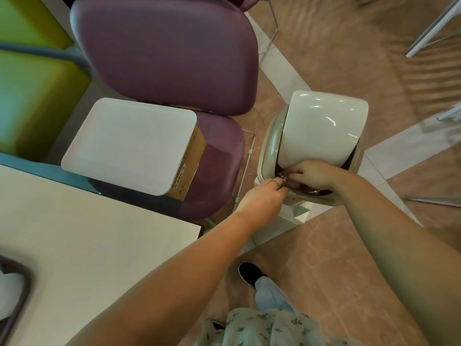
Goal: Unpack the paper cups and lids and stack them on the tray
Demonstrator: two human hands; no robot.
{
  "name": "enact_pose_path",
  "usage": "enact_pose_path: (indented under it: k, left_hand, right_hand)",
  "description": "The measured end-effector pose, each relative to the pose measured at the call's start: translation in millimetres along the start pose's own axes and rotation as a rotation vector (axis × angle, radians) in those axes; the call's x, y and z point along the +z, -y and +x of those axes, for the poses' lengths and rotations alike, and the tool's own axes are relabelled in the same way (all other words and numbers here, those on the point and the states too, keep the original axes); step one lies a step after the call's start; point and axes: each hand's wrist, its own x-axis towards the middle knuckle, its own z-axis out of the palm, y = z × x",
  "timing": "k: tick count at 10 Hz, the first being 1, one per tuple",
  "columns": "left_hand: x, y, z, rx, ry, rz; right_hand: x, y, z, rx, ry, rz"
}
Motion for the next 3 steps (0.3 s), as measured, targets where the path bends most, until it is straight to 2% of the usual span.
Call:
enact_pose_path:
  k: [1, 3]
  left_hand:
    - [-9, -4, -2, -0.085, 0.020, -0.070]
    - [-29, 6, -24, -0.307, -0.127, -0.287]
  right_hand:
    - [-8, 2, -12, -0.017, -0.063, -0.025]
    - [-17, 31, -35, -0.003, -0.335, 0.099]
